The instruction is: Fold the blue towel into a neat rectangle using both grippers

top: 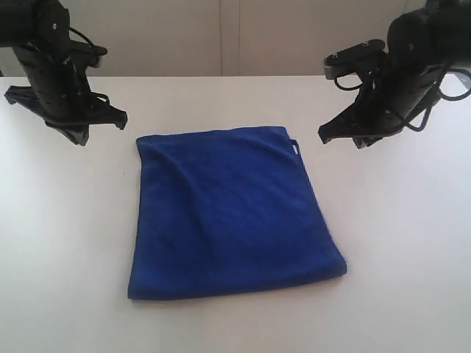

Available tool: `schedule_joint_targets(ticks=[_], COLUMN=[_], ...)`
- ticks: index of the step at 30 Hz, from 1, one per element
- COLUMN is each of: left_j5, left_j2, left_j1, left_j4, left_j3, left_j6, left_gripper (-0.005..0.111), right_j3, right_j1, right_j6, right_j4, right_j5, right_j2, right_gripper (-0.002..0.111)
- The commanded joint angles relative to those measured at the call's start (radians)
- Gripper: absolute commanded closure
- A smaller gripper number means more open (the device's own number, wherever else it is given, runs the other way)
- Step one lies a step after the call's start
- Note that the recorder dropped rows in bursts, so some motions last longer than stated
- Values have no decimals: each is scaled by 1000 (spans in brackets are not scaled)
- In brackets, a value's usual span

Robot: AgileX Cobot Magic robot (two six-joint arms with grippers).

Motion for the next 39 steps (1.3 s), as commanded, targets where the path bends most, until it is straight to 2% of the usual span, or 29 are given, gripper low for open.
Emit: schedule_joint_targets(ticks=[1, 6, 11, 17, 24, 39], left_j5=[59, 7, -208, -267, -279, -268], left_j2=[-47, -130, -188, -123, -39, 56], left_j1=[1, -11, -126, -168, -170, -170], left_j4=[-169, -233, -312, -342, -461, -448], left_j3=[39, 158, 316, 323, 323, 323], left_j6=[86, 86, 137, 135, 221, 274], left_gripper=[107, 107, 107, 107, 107, 107], right_j3=[38, 144, 264, 305, 307, 316], right_j1=[-1, 6, 107, 138, 138, 138], right_j6=[-25, -47, -107, -107, -105, -105], right_j4=[52, 146, 208, 211, 213, 213], right_j5=[99, 91, 36, -17, -46, -70], right_j2=[-75, -154, -178, -176, -176, -176], right_gripper=[108, 108, 108, 108, 108, 108])
